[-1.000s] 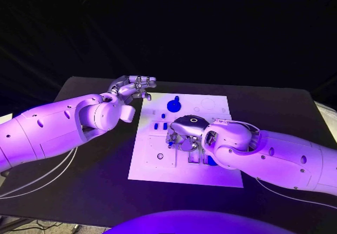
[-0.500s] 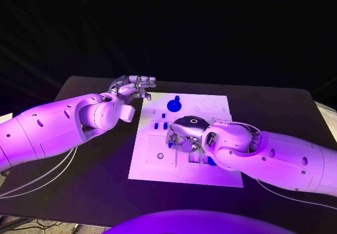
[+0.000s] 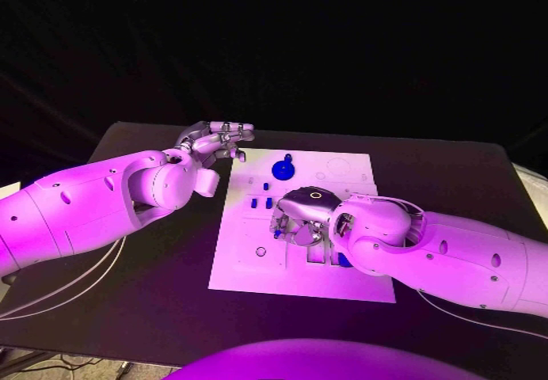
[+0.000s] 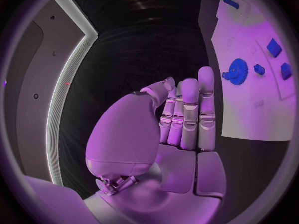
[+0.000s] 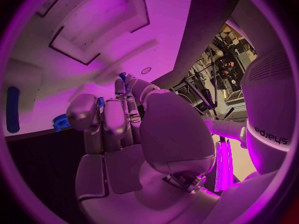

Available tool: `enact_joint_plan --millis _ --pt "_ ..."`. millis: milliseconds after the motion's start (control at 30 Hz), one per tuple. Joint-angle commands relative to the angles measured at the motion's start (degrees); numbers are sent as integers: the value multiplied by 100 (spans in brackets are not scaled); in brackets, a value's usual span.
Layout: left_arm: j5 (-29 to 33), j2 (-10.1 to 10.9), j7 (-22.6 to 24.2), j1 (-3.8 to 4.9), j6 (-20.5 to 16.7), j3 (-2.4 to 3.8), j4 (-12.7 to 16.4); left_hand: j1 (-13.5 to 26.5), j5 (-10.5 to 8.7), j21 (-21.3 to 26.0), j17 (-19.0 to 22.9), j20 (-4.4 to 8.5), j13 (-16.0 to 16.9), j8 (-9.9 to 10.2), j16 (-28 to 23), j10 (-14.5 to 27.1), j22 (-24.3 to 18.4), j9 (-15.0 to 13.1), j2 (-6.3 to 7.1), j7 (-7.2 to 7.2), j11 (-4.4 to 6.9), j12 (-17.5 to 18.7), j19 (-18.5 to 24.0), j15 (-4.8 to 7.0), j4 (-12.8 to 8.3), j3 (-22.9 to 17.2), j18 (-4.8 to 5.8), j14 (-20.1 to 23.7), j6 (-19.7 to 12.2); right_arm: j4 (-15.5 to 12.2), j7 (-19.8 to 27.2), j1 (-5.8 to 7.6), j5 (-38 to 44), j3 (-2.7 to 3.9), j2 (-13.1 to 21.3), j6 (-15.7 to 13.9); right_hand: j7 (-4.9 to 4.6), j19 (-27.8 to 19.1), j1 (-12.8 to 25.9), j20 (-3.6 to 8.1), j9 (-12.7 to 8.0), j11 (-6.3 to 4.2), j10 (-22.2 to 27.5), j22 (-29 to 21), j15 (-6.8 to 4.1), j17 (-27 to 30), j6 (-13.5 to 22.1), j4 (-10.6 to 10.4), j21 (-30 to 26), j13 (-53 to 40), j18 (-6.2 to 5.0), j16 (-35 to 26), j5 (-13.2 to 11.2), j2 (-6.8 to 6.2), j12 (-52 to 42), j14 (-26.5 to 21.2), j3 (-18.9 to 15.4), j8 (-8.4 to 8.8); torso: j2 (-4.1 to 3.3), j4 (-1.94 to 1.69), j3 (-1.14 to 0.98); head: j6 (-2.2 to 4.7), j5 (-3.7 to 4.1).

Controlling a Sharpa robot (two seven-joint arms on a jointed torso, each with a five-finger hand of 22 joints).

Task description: Assemble the parts on the task board

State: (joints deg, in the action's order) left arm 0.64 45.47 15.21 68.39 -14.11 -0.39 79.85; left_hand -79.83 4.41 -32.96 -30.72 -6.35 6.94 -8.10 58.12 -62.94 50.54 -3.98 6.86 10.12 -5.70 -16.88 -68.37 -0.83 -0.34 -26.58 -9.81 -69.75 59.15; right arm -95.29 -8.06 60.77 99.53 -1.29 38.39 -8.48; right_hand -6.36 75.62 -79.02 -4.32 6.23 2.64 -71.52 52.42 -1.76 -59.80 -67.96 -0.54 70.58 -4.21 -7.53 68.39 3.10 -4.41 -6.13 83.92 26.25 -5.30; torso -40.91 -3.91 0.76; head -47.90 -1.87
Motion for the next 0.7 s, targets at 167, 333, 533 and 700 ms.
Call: enact_joint_plan --millis 167,333,533,700 --pt "21 -18 1 -1 135 3 -3 -50 -9 24 6 1 7 -21 -25 38 -10 10 -18 12 -3 -20 -36 6 -28 8 -60 47 -43 92 36 -8 15 -5 -28 57 -4 37 23 10 11 25 -14 -7 -9 11 -25 -5 19 10 72 13 19 29 37 203 28 -16 0 1 1 -14 -8" --pt "21 -20 -9 -1 146 2 -5 -50 -9 24 6 1 7 -21 -25 38 -10 10 -18 12 -3 -20 -36 6 -28 8 -60 47 -43 143 56 -12 -4 -5 -71 76 -5 37 24 10 11 25 -13 -6 -9 8 -24 -3 19 10 72 15 19 29 38 203 28 -15 -3 -3 0 -28 -18" --pt "21 -21 -25 -1 156 2 -9 -50 -9 24 6 1 7 -21 -25 38 -10 10 -18 12 -3 -20 -36 6 -28 8 -60 47 -43 144 78 -29 -21 -5 -92 81 -5 37 24 9 11 26 -12 -5 -8 6 -23 -2 20 11 72 17 19 30 40 203 28 -14 2 0 3 -27 -25" --pt "21 -21 -33 -1 163 2 -11 -51 -8 29 23 -1 7 -21 -33 50 -12 10 -19 15 -7 -27 -34 5 -33 12 -60 57 -51 125 94 -37 -31 -5 -96 88 -5 37 24 9 11 26 -12 -5 -8 6 -23 -2 20 11 72 17 19 30 40 203 28 -14 1 2 2 -36 -29"
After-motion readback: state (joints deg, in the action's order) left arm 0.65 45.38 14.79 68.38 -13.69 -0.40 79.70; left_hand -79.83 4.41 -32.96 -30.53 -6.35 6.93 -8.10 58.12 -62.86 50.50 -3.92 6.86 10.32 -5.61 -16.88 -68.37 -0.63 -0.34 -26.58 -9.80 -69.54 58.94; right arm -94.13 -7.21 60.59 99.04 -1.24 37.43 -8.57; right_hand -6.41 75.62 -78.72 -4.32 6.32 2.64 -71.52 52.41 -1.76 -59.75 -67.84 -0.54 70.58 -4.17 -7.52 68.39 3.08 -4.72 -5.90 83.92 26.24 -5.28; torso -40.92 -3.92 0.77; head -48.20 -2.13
